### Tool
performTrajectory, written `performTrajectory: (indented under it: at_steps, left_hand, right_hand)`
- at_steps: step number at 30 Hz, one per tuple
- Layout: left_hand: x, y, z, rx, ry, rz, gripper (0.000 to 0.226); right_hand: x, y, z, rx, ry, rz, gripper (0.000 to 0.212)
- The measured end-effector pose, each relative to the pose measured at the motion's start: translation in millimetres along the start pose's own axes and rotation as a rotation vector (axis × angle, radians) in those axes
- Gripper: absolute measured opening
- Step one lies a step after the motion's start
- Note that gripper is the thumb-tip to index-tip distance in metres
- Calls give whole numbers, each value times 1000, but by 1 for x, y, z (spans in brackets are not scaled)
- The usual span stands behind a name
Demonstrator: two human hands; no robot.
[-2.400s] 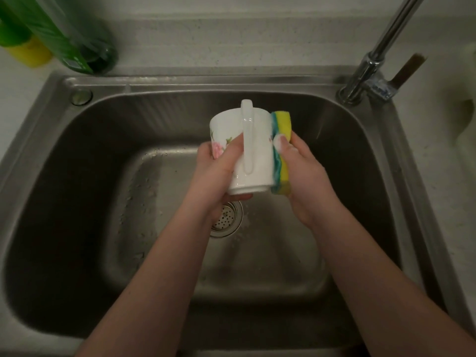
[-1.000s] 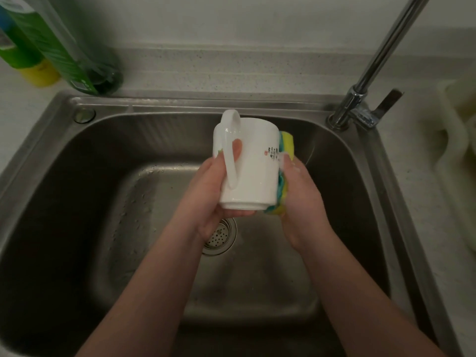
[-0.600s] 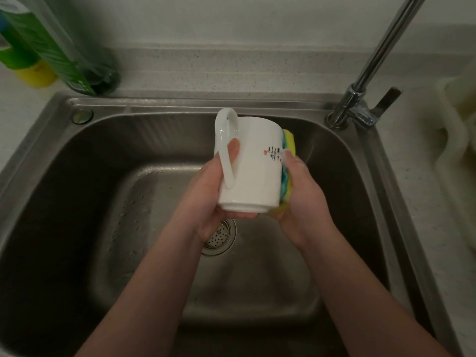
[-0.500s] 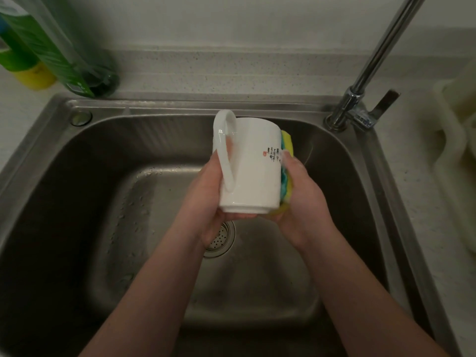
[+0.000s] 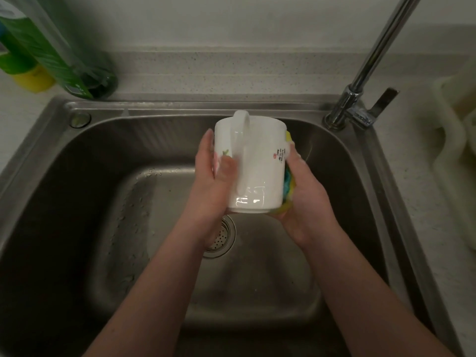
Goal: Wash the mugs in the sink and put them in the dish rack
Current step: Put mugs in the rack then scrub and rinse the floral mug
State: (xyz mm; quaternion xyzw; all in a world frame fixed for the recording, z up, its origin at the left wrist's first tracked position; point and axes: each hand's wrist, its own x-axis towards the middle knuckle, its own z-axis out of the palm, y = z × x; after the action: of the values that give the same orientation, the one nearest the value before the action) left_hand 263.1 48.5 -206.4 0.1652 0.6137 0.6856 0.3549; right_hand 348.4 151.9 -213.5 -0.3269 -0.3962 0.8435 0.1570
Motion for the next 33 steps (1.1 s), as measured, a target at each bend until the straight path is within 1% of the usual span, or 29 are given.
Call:
performTrajectory:
  at_steps: [2,4,6,9,12,15,17,19,21,22,24,26,28,30,31,33]
  left_hand:
    - [-2,-2,4,75,3,58,116]
    - [-3,-5,8,130,81,112,94]
    - [-3,-5,8,139,151,144,81]
    - [-3,-4,7,36,147,95,69]
    - [-3,-3,11,-54,136,36,61]
    - [-4,2,12,-130,127,-25,63]
    - [-5,7,11,-183,91,-39,64]
    - [-7,9,9,-216,44,-56,58]
    - [-9,9,9,-231,-1,-63,51]
    - [-9,9,8,-241,-14,-66,49]
    - [-9,10,7,-268,-23,-78,49]
    - [-8,12,5,-307,-21,-89,49]
    - [-6,12,6,-337,-7,-94,48]
    - [-5,11,7,-341,6,-108,47]
    - [-4,11,6,-334,13,-114,47]
    - [-4,10,5,-323,22,-124,46]
  right_hand:
    - [0,-2,-1,0,11,-5,34]
    - [-2,-3,0,-21,26,-41,37]
    - [-3,-3,2,-68,46,-124,31]
    - [-8,-2,5,-137,66,-266,22]
    - [-13,-4,7,-227,111,-378,27]
    - [-15,-4,10,-290,96,-454,32]
    - [-13,-2,9,-220,81,-396,26]
    - [-10,0,6,-114,58,-263,22]
    - [-8,1,3,-36,31,-138,29]
    - [-7,1,2,-20,26,-105,33]
    - [-9,2,3,-40,22,-114,36]
    - [-12,4,6,-131,41,-218,34]
    - [-17,3,10,-235,61,-397,34]
    - [-20,2,12,-386,41,-567,36]
    - [-20,3,12,-485,37,-626,38]
    - [-19,4,12,-606,53,-658,42]
